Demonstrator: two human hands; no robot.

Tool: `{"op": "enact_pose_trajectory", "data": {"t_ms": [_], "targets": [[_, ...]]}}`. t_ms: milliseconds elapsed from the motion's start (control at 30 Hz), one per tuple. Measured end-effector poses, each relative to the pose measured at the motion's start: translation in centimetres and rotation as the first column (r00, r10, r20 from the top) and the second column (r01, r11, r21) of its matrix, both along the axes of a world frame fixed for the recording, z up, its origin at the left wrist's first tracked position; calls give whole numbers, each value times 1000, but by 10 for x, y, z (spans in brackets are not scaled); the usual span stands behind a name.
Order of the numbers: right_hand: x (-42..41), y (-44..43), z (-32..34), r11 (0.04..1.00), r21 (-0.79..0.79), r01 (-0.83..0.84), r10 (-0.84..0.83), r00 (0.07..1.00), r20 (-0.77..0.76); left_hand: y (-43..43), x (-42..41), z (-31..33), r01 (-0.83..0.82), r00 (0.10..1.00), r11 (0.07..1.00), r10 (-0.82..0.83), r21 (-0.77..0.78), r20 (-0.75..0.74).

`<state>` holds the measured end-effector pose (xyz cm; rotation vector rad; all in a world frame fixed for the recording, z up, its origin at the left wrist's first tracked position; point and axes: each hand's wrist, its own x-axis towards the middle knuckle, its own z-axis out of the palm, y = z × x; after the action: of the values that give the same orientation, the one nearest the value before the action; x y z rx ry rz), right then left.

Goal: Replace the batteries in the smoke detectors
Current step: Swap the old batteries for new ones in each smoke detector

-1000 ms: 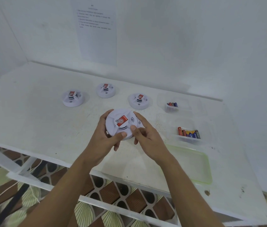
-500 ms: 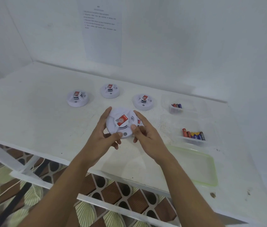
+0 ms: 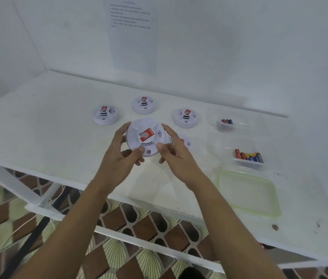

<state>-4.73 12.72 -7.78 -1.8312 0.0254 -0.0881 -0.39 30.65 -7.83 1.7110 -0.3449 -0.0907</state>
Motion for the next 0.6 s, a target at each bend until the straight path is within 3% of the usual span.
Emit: {"op": "enact_pose_trajectory", "data": {"t_ms": [600], "targets": [[21,-15,13,1000,18,-26,26,999,-20,-9,18,21,44,999,998,-45,52,14]]}}
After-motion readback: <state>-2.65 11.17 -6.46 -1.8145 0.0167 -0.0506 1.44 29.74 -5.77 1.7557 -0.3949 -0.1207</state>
